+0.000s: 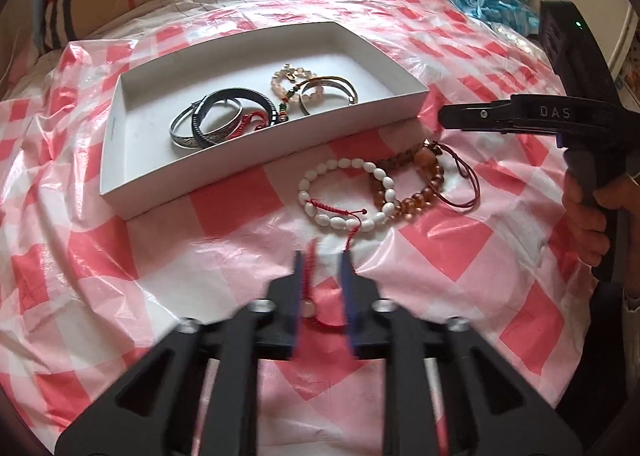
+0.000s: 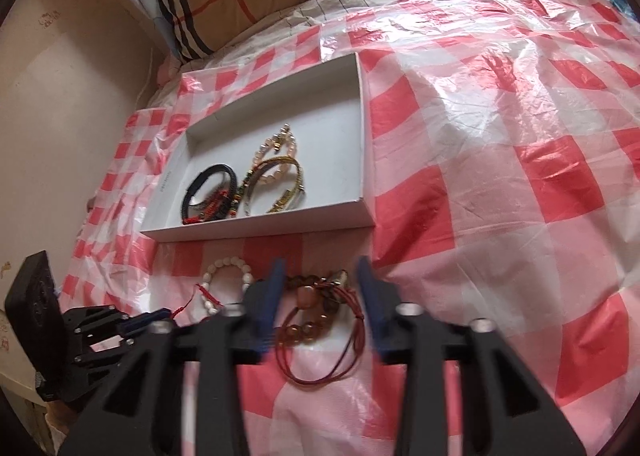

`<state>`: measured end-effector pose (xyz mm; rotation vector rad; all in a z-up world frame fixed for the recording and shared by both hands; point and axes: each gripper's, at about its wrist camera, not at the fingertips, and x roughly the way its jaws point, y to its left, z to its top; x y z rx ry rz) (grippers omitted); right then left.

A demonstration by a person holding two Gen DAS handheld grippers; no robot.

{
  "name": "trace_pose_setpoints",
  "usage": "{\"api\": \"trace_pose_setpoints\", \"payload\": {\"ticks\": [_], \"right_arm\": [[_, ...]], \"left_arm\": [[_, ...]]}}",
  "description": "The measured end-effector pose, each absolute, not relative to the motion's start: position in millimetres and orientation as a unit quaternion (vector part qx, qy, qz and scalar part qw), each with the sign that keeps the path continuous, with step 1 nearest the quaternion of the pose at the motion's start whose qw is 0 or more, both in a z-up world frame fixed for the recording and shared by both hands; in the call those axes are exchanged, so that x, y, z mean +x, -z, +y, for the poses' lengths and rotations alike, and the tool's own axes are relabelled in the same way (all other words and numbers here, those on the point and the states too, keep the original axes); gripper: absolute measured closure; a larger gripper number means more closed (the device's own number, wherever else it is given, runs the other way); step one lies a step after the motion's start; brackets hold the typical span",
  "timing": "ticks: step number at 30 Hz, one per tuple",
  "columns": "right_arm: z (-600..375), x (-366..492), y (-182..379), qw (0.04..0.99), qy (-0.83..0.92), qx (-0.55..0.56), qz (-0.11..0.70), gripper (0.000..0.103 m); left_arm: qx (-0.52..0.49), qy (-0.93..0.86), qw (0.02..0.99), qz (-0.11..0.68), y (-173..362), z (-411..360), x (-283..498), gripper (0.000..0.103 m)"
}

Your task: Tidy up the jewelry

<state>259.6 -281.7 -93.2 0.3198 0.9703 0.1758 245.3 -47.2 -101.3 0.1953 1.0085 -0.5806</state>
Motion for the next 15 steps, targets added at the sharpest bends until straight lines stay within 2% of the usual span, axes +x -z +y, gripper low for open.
{"api": "trace_pose_setpoints", "payload": {"ticks": [2,3,6,7,8,10,11,12,14,15], "right_arm": [[-276.0,262.4,99.7,0.866,-0.077,0.128,0.477,0.042],[-271.2,264.7,106.2,0.862,-0.070,0.111,0.490,0.042],[-252.1,267.7,120.1,0.857,-0.063,0.040,0.510,0.044],[-248.5,267.3,121.1,0.856,-0.071,0.035,0.512,0.060],[-248.9,266.8,121.9,0.851,-0.087,0.049,0.515,0.069],[-255.5,265.5,123.2,0.845,-0.103,0.083,0.518,0.091],[-260.0,264.1,122.9,0.844,-0.105,0.097,0.518,0.091],[-263.9,261.8,121.6,0.843,-0.107,0.111,0.515,0.091],[-273.1,251.9,115.2,0.845,-0.118,0.148,0.500,0.091],[-277.0,245.4,111.9,0.846,-0.123,0.166,0.492,0.091]], "left_arm": [[0.105,0.269,0.837,0.465,100.9,-52.6,240.6,0.038],[0.110,0.269,0.836,0.466,102.3,-56.1,239.4,0.034],[0.160,0.249,0.829,0.475,118.5,-71.6,236.6,0.033],[0.179,0.241,0.829,0.472,124.1,-76.7,235.2,0.034],[0.186,0.238,0.831,0.467,125.5,-79.5,233.7,0.037],[0.171,0.252,0.827,0.473,122.8,-80.5,233.6,0.069],[0.166,0.251,0.826,0.476,122.4,-79.7,234.8,0.088],[0.160,0.254,0.825,0.479,121.8,-78.3,235.8,0.092],[0.137,0.263,0.824,0.482,118.1,-72.4,238.0,0.093],[0.125,0.267,0.825,0.482,116.2,-69.4,239.0,0.100]]}}
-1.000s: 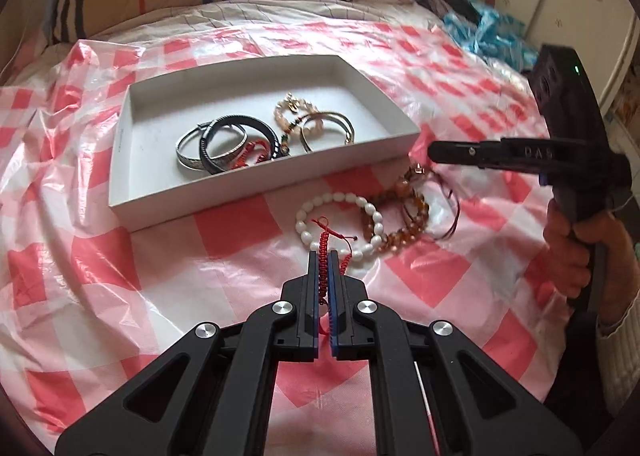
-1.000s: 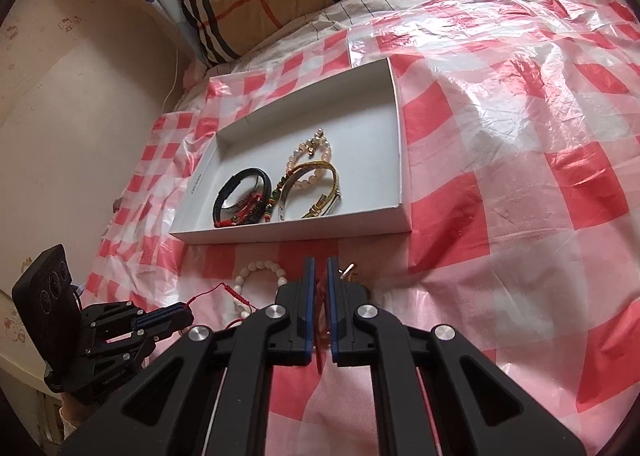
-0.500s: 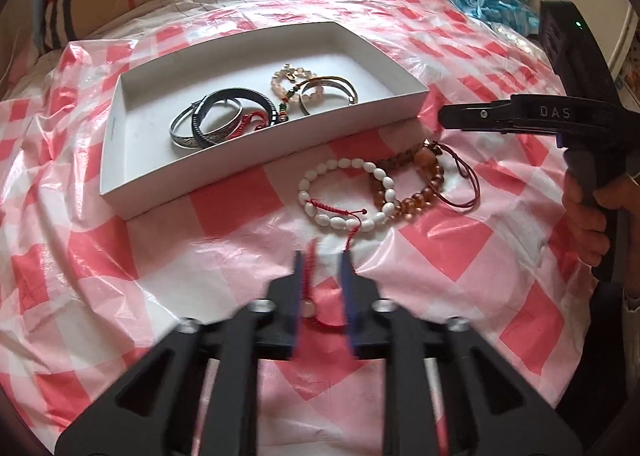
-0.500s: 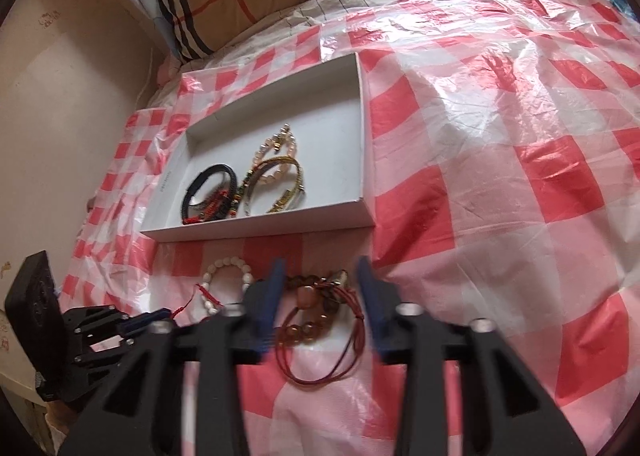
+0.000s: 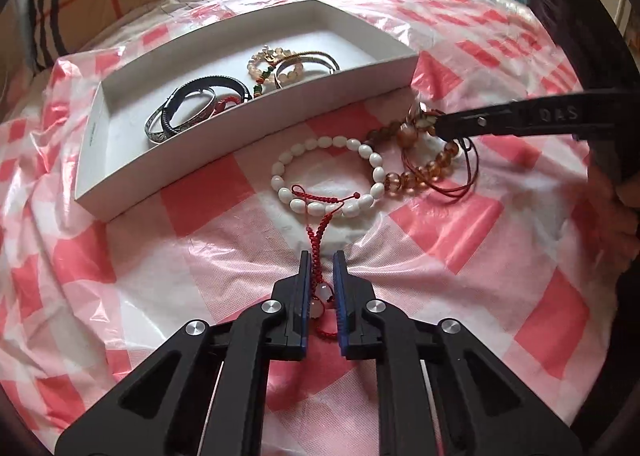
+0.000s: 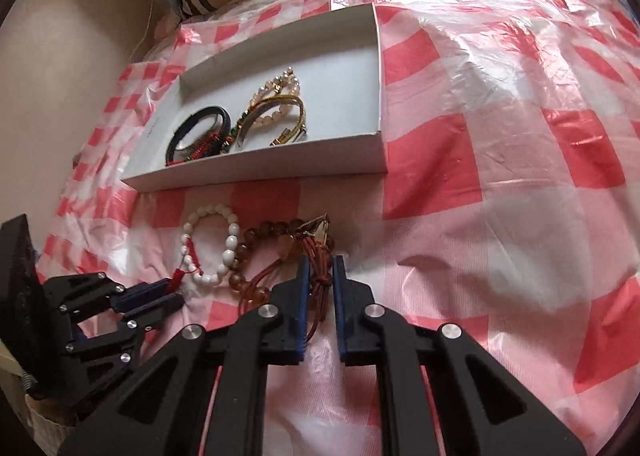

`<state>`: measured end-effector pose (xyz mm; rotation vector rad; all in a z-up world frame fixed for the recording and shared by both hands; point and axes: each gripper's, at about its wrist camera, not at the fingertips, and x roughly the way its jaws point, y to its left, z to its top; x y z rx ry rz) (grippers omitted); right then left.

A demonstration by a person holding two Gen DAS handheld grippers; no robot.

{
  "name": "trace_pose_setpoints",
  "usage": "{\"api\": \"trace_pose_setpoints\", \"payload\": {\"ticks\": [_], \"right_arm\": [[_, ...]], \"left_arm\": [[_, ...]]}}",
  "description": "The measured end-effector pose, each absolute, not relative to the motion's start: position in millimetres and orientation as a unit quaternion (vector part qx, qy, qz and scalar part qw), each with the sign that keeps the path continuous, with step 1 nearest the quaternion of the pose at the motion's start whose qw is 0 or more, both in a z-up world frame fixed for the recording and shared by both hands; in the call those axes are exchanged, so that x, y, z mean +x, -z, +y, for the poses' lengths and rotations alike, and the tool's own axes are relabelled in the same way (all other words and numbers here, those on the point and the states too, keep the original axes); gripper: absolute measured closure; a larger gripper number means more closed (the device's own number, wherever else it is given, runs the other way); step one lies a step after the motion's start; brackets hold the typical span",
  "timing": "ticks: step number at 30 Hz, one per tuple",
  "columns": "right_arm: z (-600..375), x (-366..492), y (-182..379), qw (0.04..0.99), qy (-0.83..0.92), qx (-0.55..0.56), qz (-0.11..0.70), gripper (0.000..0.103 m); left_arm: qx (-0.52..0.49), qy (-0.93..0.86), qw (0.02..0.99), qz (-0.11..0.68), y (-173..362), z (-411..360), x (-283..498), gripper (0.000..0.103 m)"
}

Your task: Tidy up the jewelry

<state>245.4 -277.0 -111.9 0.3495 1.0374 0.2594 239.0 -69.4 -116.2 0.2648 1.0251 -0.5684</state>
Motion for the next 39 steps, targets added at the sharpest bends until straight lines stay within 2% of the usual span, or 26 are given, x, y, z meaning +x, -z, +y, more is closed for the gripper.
{"api": "trace_pose_setpoints", "payload": {"ticks": [10,18,22,24,26,28,29,31,32,36,39], "right_arm": [[-283.8,225.7,83.3,0.868,-0.152,0.216,0.419,0.091],[-275.1,224.5,71.9,0.878,-0.174,0.210,0.393,0.091],[-283.0,222.1,68.8,0.868,-0.209,0.251,0.374,0.091],[-285.3,225.8,74.6,0.872,-0.172,0.227,0.398,0.091],[-289.1,235.5,94.9,0.871,-0.056,0.166,0.459,0.091],[-300.1,238.0,105.5,0.864,0.019,0.133,0.484,0.091],[-306.8,236.4,103.5,0.866,0.029,0.142,0.478,0.089],[-315.3,232.4,96.9,0.874,0.042,0.151,0.460,0.064],[-316.4,231.5,95.5,0.876,0.043,0.151,0.456,0.060],[-302.2,230.8,89.7,0.877,-0.055,0.176,0.443,0.060],[-258.6,232.4,95.9,0.864,-0.125,0.111,0.475,0.056]], "left_arm": [[0.028,0.292,0.839,0.458,94.8,-48.1,245.6,0.100],[0.019,0.287,0.848,0.444,87.4,-46.9,245.9,0.100],[0.015,0.282,0.851,0.443,86.0,-43.7,247.6,0.100],[0.014,0.281,0.852,0.441,85.3,-43.2,247.5,0.100],[0.013,0.281,0.852,0.441,85.0,-43.0,247.6,0.100],[0.013,0.281,0.852,0.442,85.0,-42.3,247.9,0.100],[0.012,0.281,0.852,0.442,85.0,-42.1,248.2,0.100],[0.013,0.280,0.852,0.442,85.1,-42.0,248.0,0.100],[0.013,0.280,0.852,0.442,85.3,-42.0,248.1,0.100],[0.013,0.279,0.852,0.444,85.4,-41.0,248.8,0.100],[0.015,0.279,0.852,0.444,86.0,-41.3,248.6,0.100]]}}
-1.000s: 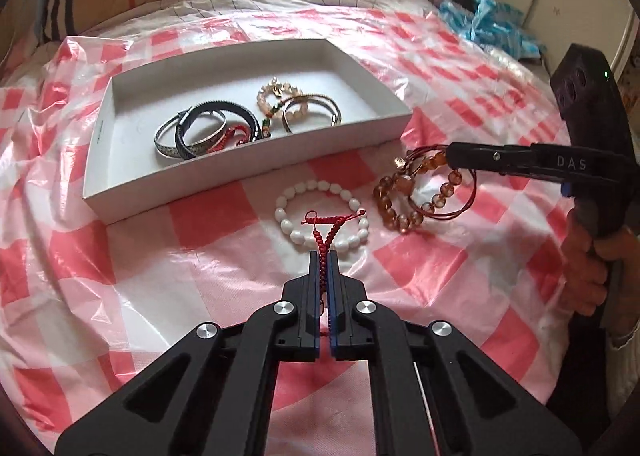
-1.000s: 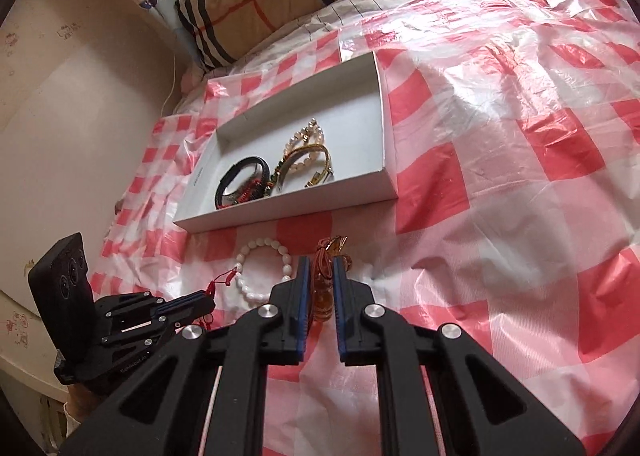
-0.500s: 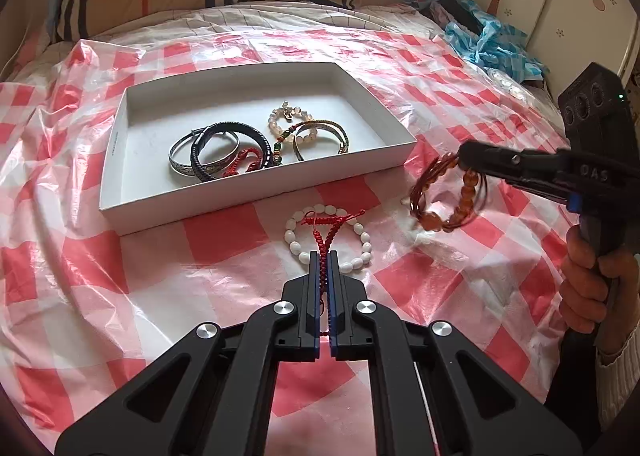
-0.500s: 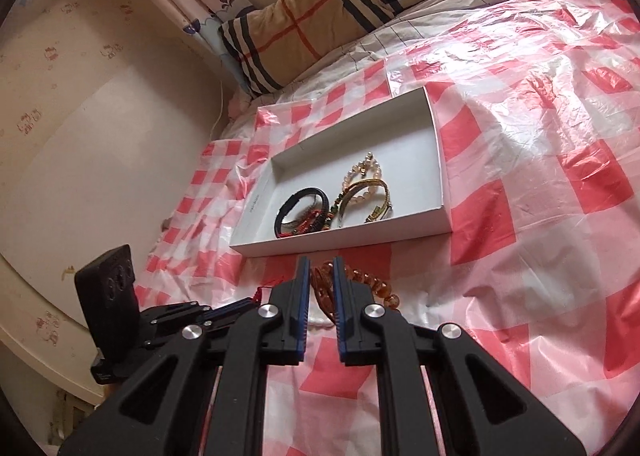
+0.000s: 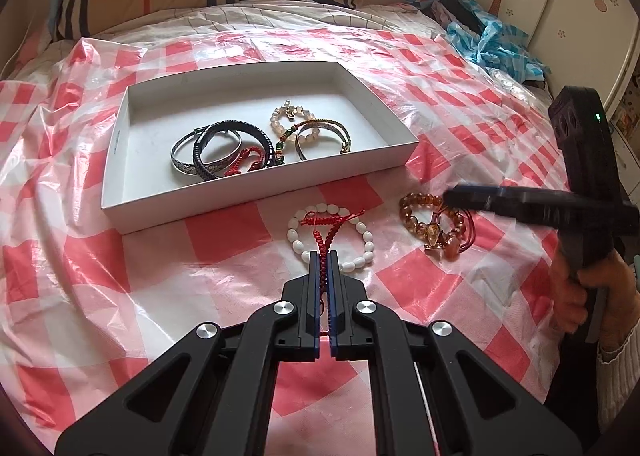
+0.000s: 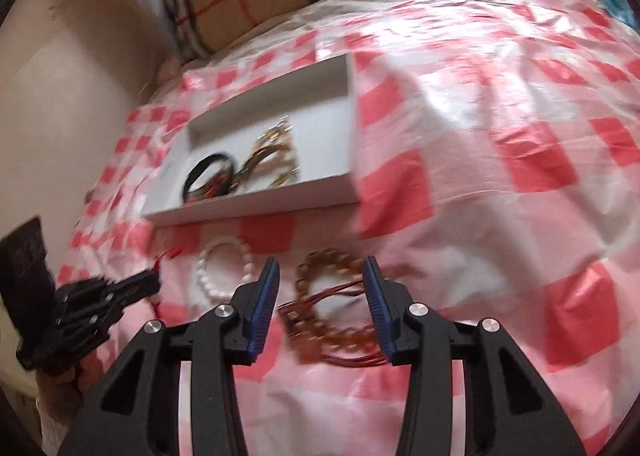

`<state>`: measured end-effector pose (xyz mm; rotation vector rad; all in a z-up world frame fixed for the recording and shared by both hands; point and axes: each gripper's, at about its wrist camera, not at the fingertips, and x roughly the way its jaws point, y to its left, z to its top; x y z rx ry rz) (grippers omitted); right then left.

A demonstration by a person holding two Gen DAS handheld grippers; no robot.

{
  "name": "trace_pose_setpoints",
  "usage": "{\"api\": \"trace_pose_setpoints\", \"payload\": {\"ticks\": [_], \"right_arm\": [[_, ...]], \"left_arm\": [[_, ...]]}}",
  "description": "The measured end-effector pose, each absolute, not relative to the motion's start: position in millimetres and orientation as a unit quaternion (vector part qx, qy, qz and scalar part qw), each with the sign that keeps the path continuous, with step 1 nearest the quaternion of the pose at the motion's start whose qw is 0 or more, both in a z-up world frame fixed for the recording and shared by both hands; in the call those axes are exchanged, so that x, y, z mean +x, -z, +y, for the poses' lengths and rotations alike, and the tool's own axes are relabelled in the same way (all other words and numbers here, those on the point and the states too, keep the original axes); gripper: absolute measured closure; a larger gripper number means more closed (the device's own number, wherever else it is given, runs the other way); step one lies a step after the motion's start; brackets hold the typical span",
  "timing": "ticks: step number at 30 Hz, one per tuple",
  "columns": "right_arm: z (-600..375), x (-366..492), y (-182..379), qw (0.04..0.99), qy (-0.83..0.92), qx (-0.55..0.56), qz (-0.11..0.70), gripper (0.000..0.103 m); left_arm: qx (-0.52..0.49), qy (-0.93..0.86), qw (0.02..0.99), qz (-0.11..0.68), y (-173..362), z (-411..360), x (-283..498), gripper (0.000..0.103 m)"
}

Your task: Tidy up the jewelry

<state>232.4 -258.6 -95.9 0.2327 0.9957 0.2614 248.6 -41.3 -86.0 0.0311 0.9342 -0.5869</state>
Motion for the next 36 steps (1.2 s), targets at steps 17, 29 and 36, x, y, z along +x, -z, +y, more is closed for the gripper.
{"api": "trace_pose_setpoints", "payload": {"ticks": [17,29,36], "right_arm": [[-291.3,234.2,100.3,0.844,-0.136,0.255,0.452,0.088],[-302.8,230.5,81.2,0.835,-0.194,0.327,0.397,0.088],[-285.8,231.3,72.2,0.839,-0.229,0.305,0.387,0.088]], "left_arm": [[0.017,0.280,0.851,0.444,86.7,-43.8,247.8,0.100],[0.015,0.281,0.853,0.439,83.7,-44.0,246.8,0.100],[0.005,0.279,0.861,0.426,76.9,-39.8,247.6,0.100]]}}
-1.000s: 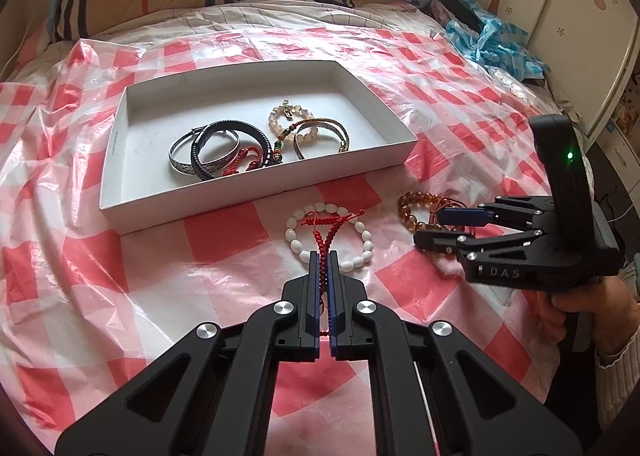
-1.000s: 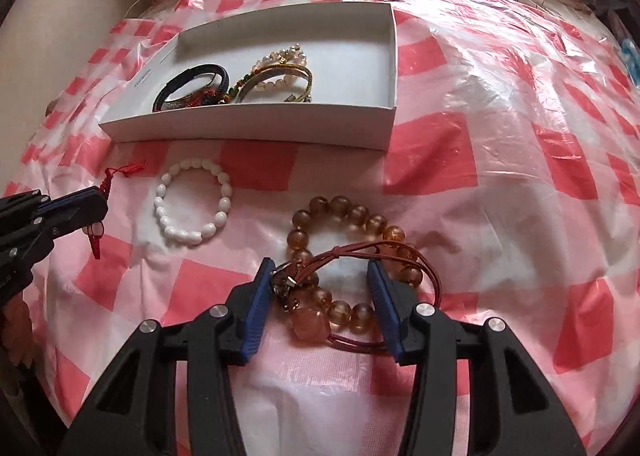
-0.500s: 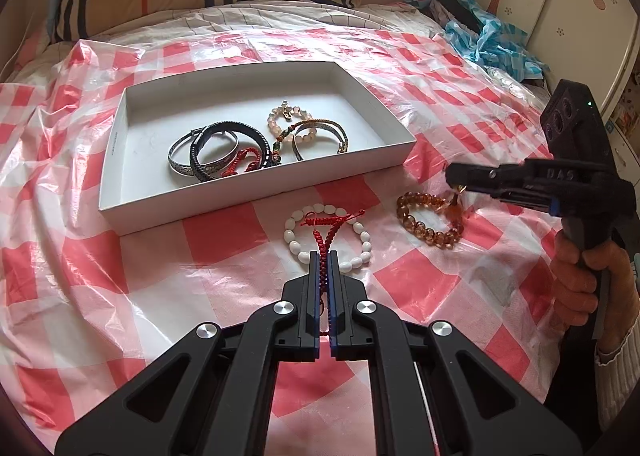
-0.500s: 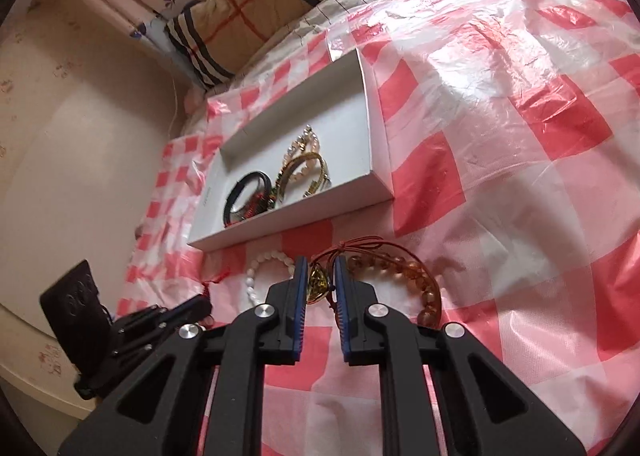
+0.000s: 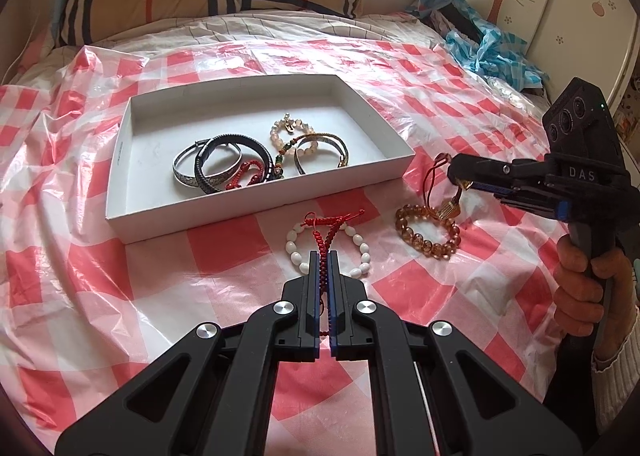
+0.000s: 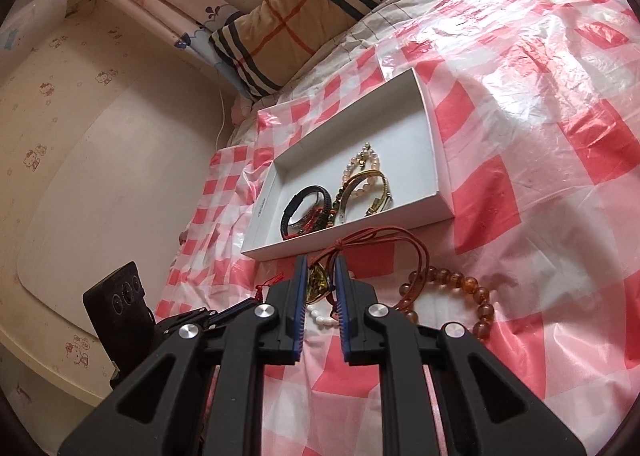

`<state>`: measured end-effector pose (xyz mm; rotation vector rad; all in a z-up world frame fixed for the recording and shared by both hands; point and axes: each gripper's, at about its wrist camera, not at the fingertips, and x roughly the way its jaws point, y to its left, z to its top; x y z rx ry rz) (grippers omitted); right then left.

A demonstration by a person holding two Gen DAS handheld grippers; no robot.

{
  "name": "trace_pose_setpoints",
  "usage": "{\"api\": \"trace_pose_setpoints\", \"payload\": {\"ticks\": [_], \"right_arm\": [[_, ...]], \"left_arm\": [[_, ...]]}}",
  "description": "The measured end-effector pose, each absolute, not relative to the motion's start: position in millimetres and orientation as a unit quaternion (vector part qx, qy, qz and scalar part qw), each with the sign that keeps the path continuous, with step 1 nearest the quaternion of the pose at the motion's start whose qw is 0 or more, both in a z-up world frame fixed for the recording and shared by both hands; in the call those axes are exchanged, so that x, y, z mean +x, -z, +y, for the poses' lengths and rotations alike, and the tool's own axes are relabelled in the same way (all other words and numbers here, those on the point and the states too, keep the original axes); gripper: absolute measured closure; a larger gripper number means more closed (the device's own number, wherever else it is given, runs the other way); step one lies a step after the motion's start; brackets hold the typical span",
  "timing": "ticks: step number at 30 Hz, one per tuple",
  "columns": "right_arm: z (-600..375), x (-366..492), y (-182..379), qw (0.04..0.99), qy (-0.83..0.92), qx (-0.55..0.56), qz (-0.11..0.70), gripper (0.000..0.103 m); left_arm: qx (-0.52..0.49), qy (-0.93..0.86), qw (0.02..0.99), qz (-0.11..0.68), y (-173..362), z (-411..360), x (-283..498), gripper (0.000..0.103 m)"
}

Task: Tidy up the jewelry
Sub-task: 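Carry the red cord bracelet over the box with the left tool while the right tool carries a small pendant, then open the left tool over the box while the right tool opens to drop its pendant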

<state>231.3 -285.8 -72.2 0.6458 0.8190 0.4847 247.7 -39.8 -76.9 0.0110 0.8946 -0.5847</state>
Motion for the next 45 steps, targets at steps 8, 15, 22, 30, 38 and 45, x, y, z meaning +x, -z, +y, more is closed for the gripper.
{"api": "trace_pose_setpoints", "payload": {"ticks": [8,15,22,30,38,45], "right_arm": [[-266.6,233.2,62.5,0.846,-0.259,0.281,0.372,0.088],[-260.2,234.6,57.7,0.854,-0.262,0.268,0.362,0.088],[-245.9,243.5,44.4,0.867,-0.278,0.253,0.328,0.088],[-241.8,265.5,39.2,0.870,-0.279,0.255,0.316,0.088],[-237.5,284.8,33.5,0.880,-0.267,0.248,0.305,0.088],[-233.6,295.6,33.8,0.889,-0.251,0.234,0.302,0.088]], "left_arm": [[0.004,0.271,0.874,0.403,68.4,-39.4,246.1,0.100],[0.007,0.253,0.886,0.387,62.9,-36.8,245.7,0.100],[0.014,0.226,0.902,0.367,50.0,-38.1,251.3,0.100],[0.009,0.194,0.917,0.347,33.8,-36.0,263.8,0.100],[0.028,0.179,0.923,0.340,30.7,-43.3,278.7,0.100],[0.039,0.175,0.924,0.338,35.5,-49.6,293.1,0.100]]}}
